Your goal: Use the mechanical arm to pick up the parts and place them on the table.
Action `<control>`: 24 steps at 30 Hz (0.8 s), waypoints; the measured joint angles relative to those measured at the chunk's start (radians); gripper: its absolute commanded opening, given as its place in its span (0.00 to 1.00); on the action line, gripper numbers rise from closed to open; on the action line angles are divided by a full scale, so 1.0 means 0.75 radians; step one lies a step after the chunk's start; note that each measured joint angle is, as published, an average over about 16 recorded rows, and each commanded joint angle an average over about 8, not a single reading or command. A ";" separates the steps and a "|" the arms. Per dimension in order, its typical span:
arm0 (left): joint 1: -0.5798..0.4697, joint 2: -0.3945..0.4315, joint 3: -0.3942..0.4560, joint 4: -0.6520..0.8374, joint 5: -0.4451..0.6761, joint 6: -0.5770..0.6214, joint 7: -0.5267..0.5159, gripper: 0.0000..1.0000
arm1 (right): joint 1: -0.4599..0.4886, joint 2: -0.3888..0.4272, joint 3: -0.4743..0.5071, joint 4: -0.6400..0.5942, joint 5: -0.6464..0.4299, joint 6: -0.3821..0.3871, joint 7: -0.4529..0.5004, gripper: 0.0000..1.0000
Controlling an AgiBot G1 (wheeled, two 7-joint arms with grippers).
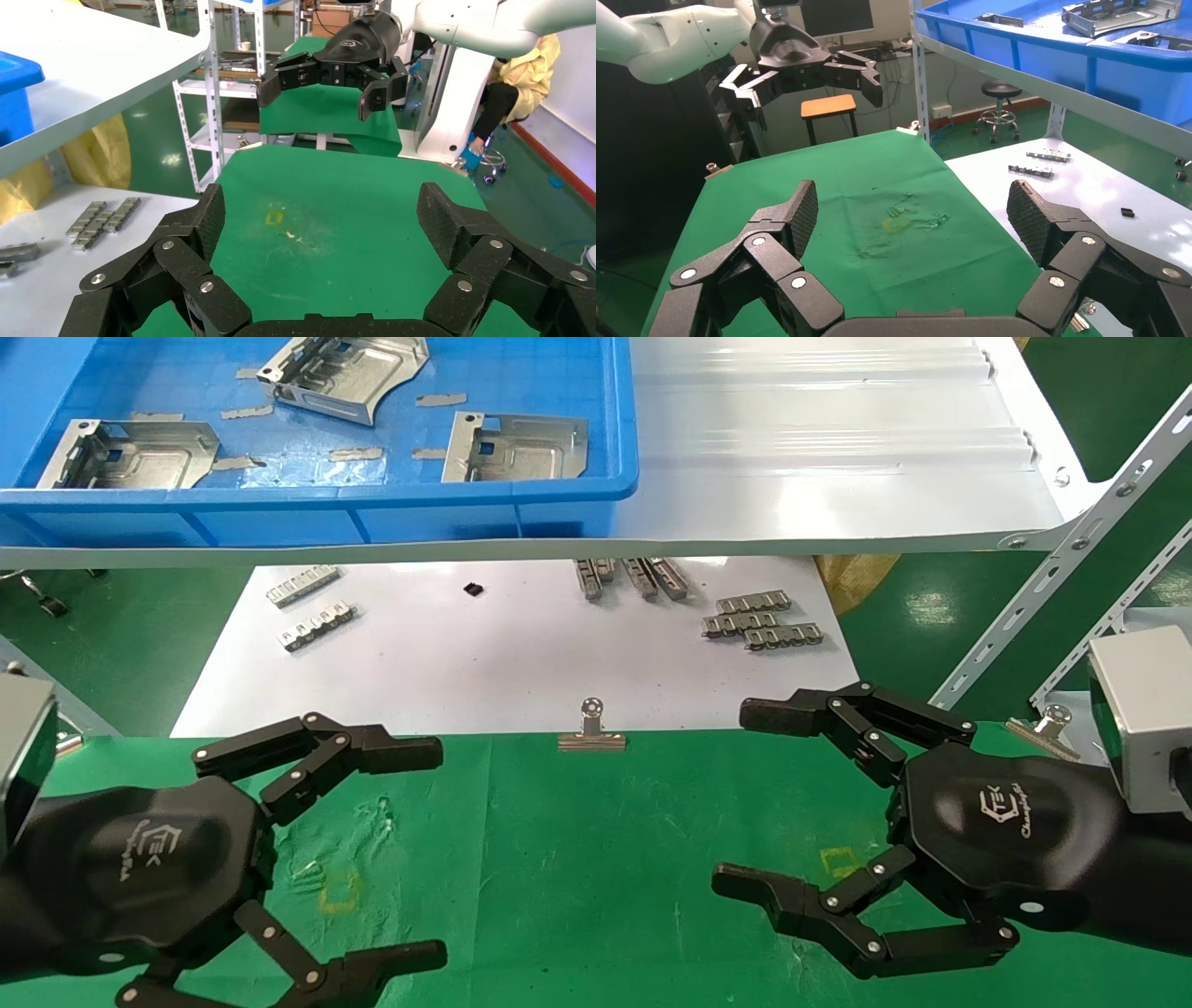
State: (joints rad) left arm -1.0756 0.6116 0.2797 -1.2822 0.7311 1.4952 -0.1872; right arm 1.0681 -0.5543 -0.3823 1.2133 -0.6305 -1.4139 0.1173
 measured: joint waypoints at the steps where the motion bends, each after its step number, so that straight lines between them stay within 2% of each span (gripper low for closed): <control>1: 0.000 0.000 0.000 0.000 0.000 0.000 0.000 1.00 | 0.000 0.000 0.000 0.000 0.000 0.000 0.000 0.00; 24: 0.000 0.000 0.000 0.000 0.000 0.000 0.000 1.00 | 0.000 0.000 0.000 0.000 0.000 0.000 0.000 0.00</control>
State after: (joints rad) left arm -1.0756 0.6116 0.2797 -1.2822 0.7311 1.4952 -0.1872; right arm 1.0680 -0.5543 -0.3823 1.2133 -0.6305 -1.4139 0.1173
